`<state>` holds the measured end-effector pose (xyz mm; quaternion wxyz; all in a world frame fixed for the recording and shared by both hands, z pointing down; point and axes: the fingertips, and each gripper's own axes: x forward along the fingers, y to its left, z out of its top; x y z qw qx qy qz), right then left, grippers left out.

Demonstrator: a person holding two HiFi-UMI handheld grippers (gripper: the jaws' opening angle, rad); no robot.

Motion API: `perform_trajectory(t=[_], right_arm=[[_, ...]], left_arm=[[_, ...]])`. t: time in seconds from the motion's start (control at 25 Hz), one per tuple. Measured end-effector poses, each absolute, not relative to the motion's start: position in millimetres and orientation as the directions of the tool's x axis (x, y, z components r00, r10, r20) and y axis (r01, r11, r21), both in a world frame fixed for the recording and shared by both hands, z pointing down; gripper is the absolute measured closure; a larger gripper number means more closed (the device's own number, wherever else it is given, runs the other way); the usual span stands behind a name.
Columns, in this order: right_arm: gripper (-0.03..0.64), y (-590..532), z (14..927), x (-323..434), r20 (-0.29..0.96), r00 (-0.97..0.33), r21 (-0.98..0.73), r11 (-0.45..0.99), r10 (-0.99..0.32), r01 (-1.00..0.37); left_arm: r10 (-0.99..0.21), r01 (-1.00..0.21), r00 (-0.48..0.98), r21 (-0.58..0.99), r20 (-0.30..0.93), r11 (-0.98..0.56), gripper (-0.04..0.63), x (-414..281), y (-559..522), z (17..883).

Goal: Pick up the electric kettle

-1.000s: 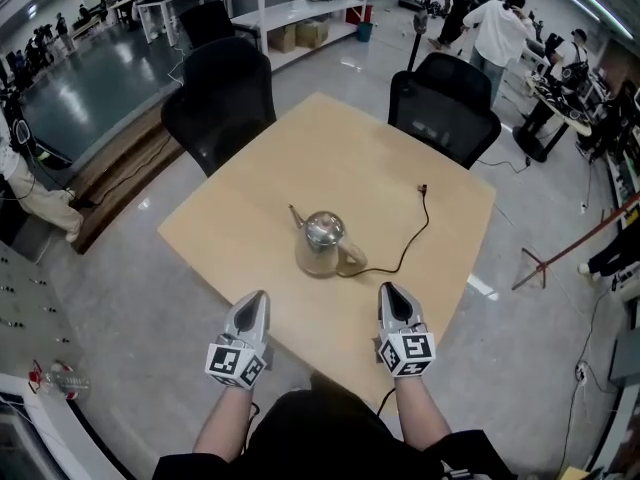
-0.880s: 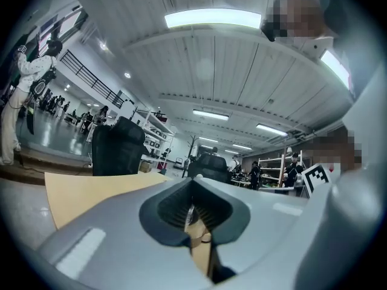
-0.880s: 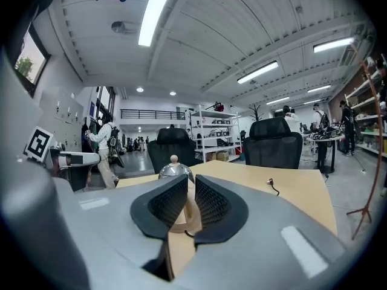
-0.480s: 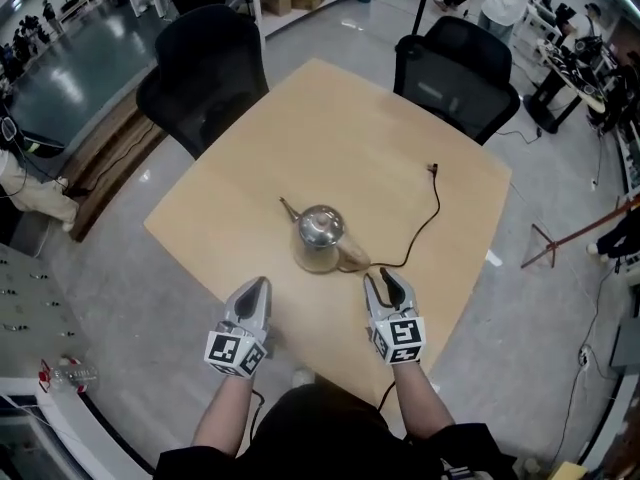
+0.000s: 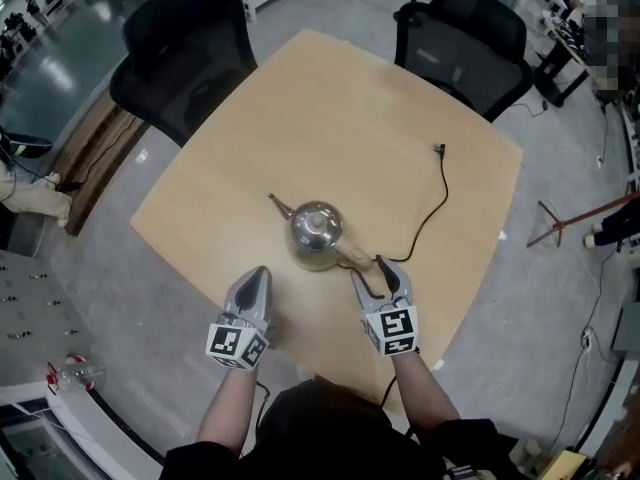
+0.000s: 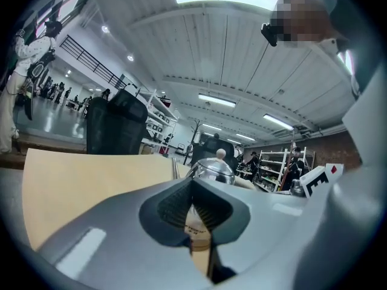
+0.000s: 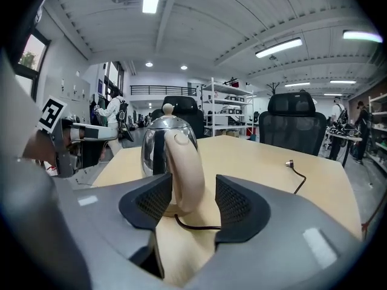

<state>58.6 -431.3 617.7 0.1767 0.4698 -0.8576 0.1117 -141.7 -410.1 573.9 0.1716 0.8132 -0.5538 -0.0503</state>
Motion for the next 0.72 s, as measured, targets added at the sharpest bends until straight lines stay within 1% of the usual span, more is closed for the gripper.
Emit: perform_trajectory(t=[0.24,0.48,0.56,0.64,0.72], right_arm=[[0.410,-438.2,620.0,58.4,0.414,-0.510,-0.011,0.556,-0.754,-0.831],[0.416,-445.9,619.1,66.2,0.392,-0.495,-0.012,0.533,-0.775,-0.846],[0.416,-450.6,618.8,69.9,0.389,-0.489,-0.014,0.526,-0.781,-0.851],[0.416,-454.9,619.0,72.6,0.388,-0.485,-0.014,0.521,-0.784,-0.854],[0.416,-458.1,619.4,74.4,0.386,-0.482,-0.017,0.517,-0.786,-0.856]], left_arm=[[-0.926,-0.886,0.358,0.355,0.118,-0.298,0.597,-140.9,-425.7,579.7],[-0.938,-0.899,0.325,0.347,0.118,-0.267,0.592,-141.7,-441.7,583.7],[-0.944,-0.904,0.307,0.348,0.123,-0.248,0.559,-142.6,-447.9,585.4],[-0.949,-0.908,0.288,0.351,0.132,-0.227,0.487,-144.5,-454.1,587.6],[-0.954,-0.912,0.267,0.356,0.135,-0.204,0.447,-147.5,-459.2,589.1]])
